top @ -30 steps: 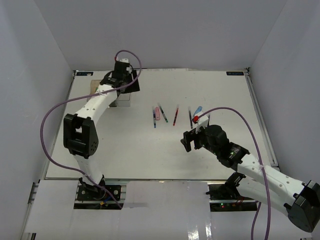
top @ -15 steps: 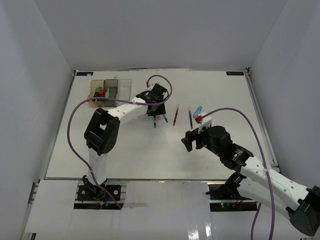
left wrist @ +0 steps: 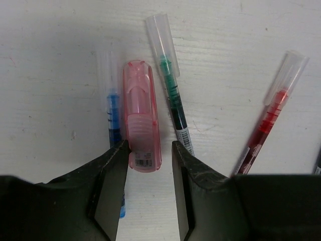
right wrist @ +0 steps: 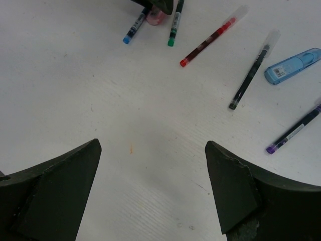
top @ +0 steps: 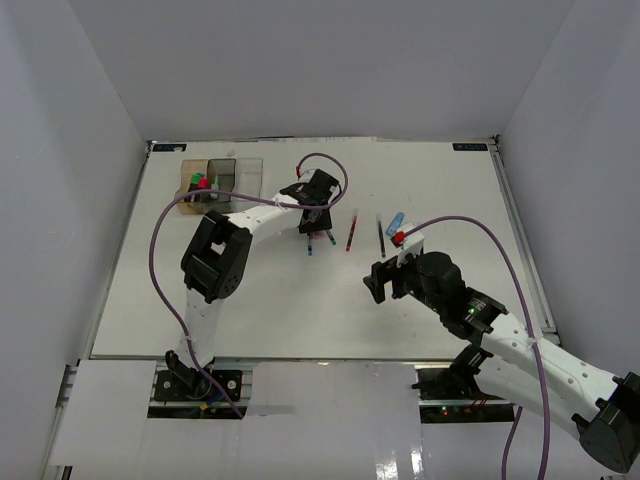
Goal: Sort the stationery into containers
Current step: Pick up the pen from the center of the board, then place the pen in the storage box, then pick up the pen from the center of the board.
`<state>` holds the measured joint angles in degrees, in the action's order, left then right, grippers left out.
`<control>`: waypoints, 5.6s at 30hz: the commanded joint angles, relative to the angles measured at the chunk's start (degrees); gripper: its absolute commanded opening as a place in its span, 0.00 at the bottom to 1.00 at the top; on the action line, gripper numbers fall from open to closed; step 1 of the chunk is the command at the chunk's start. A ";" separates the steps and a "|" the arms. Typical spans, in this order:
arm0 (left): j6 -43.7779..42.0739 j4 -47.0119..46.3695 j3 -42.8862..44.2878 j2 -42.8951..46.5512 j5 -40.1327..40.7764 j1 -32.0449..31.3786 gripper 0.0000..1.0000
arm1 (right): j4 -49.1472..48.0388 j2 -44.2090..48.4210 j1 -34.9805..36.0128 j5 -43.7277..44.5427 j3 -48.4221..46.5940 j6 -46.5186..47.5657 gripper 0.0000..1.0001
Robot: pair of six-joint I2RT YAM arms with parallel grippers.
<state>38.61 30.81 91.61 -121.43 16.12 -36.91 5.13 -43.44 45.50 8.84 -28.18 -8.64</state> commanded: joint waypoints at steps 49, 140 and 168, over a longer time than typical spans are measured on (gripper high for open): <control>-33.24 3.73 13.23 6.03 3.13 24.68 0.30 | -0.82 -0.77 0.12 0.83 0.76 -0.41 0.91; 5.68 -23.42 -39.50 49.54 -30.01 8.97 0.91 | -17.25 -31.89 0.55 -0.75 -17.87 -15.44 0.32; 0.25 -20.98 -29.05 38.64 -17.46 -1.16 0.14 | -18.58 -26.61 3.37 -0.67 -14.44 -13.51 0.78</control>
<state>43.51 7.05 58.67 -83.11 -5.50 -39.20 -13.39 -72.31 48.66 6.31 -42.41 -24.29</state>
